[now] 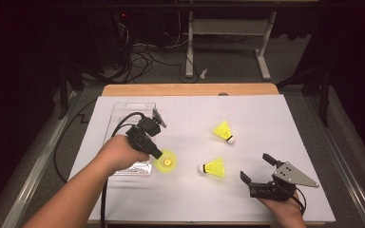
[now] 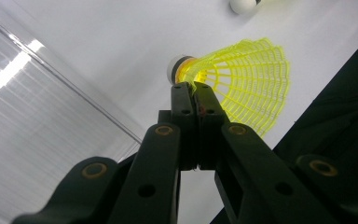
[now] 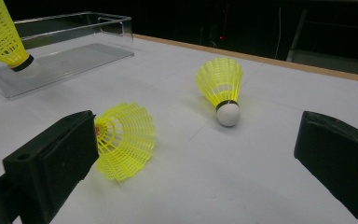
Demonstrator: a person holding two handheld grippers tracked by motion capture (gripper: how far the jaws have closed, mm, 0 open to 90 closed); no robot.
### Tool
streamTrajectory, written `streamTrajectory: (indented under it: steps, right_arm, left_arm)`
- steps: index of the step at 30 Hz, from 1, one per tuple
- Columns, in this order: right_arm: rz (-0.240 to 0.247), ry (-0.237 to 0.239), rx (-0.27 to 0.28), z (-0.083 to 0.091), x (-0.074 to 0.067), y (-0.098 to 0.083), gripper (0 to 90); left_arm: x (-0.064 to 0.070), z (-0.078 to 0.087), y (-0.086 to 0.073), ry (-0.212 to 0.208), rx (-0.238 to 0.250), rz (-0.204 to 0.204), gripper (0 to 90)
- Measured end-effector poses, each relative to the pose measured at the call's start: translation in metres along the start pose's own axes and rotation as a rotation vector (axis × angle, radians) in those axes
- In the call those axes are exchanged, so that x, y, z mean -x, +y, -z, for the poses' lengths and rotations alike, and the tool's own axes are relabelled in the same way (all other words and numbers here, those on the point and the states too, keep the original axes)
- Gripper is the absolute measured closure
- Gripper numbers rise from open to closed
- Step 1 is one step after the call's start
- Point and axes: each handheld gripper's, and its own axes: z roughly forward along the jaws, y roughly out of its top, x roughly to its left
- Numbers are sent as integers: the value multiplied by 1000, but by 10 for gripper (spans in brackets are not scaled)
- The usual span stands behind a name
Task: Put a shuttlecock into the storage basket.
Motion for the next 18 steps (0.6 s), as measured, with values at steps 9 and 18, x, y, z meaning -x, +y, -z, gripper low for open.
streamTrajectory:
  steps: [9, 18]
  right_arm:
    - [0, 1, 0, 0, 0, 0, 2]
    - [2, 2, -2, -1, -1, 0, 2]
  left_arm:
    - [1, 10, 3, -1, -3, -10, 890]
    - [-4, 25, 11, 4, 17, 5, 890]
